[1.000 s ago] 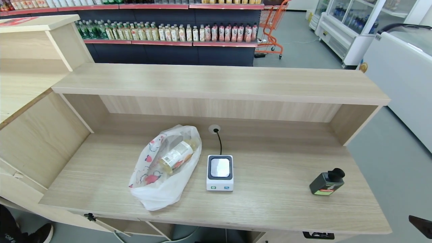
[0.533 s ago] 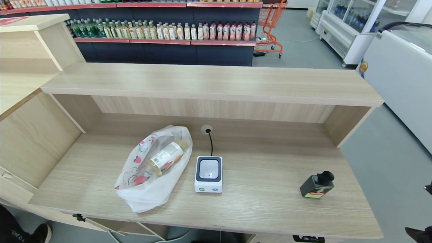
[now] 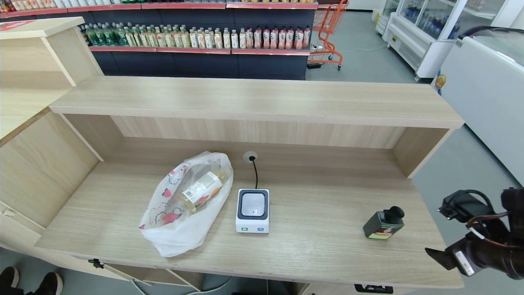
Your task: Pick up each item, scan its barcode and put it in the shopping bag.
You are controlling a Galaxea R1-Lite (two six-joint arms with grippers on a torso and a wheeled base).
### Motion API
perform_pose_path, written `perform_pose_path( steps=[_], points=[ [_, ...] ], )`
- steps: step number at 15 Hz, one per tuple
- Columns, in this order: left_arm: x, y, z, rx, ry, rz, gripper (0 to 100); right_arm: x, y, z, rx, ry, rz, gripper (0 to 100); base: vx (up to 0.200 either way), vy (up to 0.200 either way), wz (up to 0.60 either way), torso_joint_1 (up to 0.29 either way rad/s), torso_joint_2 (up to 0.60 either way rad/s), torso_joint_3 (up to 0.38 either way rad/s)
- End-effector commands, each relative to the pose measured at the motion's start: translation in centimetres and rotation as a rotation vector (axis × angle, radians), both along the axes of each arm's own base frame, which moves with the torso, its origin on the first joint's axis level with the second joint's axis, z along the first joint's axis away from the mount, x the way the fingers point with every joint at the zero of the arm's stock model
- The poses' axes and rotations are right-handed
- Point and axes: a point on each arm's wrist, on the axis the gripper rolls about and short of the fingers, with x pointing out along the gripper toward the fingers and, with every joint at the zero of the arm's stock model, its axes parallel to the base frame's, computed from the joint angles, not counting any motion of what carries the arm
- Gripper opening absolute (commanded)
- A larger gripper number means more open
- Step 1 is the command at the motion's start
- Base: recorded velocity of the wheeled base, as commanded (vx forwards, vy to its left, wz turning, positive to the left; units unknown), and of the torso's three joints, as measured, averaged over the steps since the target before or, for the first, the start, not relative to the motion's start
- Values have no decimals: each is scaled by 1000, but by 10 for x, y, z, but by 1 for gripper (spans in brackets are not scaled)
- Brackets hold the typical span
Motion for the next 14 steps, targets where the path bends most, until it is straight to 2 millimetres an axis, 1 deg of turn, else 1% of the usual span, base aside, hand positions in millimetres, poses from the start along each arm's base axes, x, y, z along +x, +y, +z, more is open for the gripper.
perform_pose_path(
  steps=[1,2,4,7,10,11,14],
  points=[
    [0,0,0,0,1,0,100,29,22,-31,1,69,105,100,0,0,0,0,0,0],
    [0,0,0,0,1,0,100,35,27,-37,-5,70,127,100,0,0,0,0,0,0],
    [0,0,0,0,1,0,100,44,27,-42,-46,79,160,100,0,0,0,0,0,0],
    [0,0,0,0,1,0,100,53,29,-45,-50,84,165,100,0,0,0,0,0,0],
    [0,0,0,0,1,1,100,72,31,-47,-46,55,170,100,0,0,0,0,0,0],
    [0,0,0,0,1,1,100,75,32,-48,-38,50,179,100,0,0,0,0,0,0],
    [0,0,0,0,1,0,100,89,35,-53,-11,45,257,100,0,0,0,0,0,0]
  ],
)
